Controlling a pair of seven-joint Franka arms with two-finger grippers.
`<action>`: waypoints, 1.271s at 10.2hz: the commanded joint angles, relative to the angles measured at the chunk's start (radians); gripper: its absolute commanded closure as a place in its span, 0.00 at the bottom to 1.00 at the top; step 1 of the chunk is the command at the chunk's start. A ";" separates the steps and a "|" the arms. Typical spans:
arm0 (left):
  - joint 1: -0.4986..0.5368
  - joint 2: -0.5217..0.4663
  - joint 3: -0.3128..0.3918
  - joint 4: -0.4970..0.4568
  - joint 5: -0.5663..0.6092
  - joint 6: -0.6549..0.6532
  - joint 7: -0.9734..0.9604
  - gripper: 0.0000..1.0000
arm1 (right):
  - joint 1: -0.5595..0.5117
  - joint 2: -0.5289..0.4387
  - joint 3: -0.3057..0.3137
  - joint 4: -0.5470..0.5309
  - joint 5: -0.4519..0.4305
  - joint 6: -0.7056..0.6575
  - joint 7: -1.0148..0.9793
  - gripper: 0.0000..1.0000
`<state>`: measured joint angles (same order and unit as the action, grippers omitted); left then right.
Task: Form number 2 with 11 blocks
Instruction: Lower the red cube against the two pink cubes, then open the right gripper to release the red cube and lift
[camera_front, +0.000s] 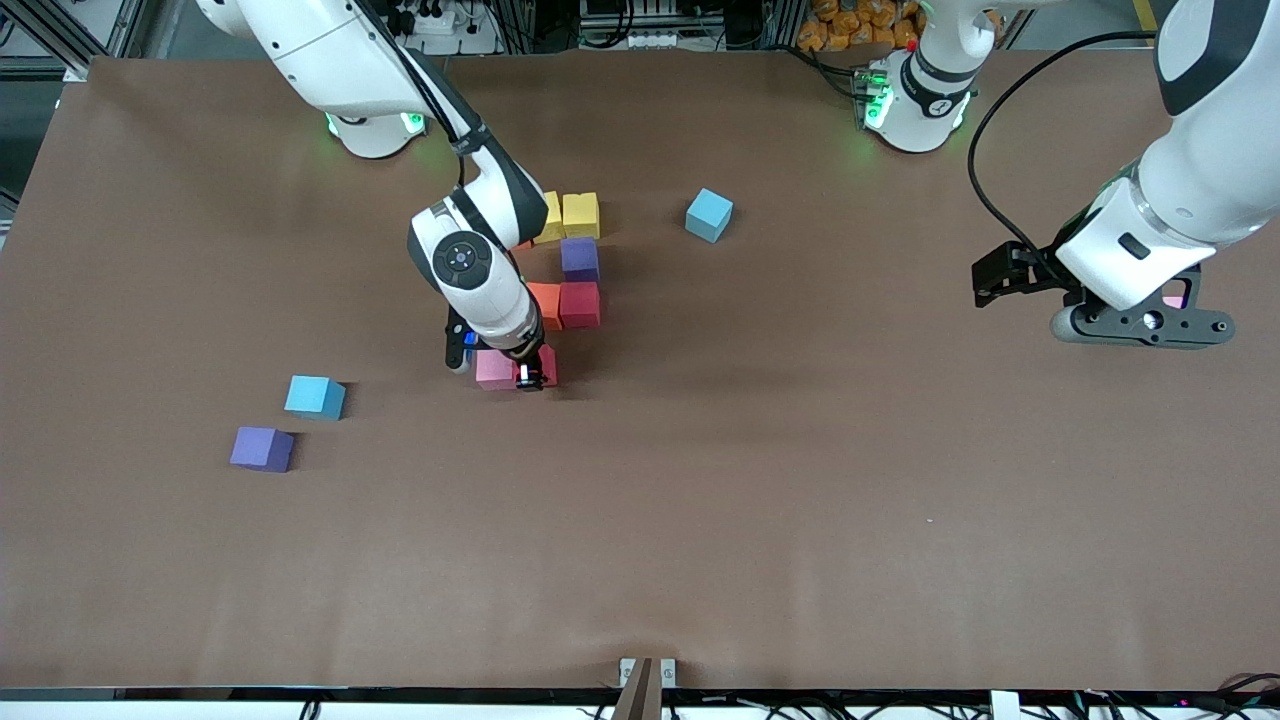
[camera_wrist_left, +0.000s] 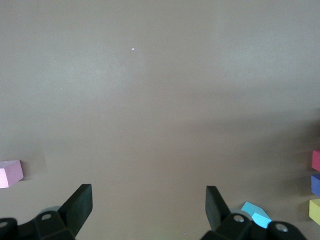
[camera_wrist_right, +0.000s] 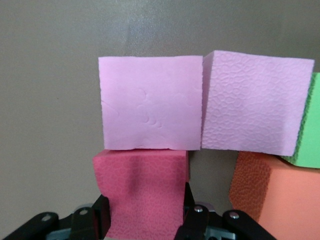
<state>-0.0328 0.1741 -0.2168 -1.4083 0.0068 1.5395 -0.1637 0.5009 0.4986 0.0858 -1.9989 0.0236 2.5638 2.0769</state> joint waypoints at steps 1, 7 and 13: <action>0.002 -0.005 -0.001 0.003 -0.017 0.002 -0.002 0.00 | -0.002 -0.020 0.002 -0.026 -0.028 0.019 0.042 1.00; 0.002 -0.005 -0.001 0.002 -0.019 0.002 -0.002 0.00 | -0.007 -0.009 0.002 -0.024 -0.053 0.016 0.037 0.00; 0.002 -0.005 -0.001 0.002 -0.017 0.002 -0.002 0.00 | -0.008 -0.012 0.003 -0.006 -0.051 -0.001 0.042 0.00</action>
<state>-0.0328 0.1741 -0.2170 -1.4083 0.0068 1.5396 -0.1637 0.4995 0.5008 0.0814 -2.0027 -0.0009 2.5671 2.0779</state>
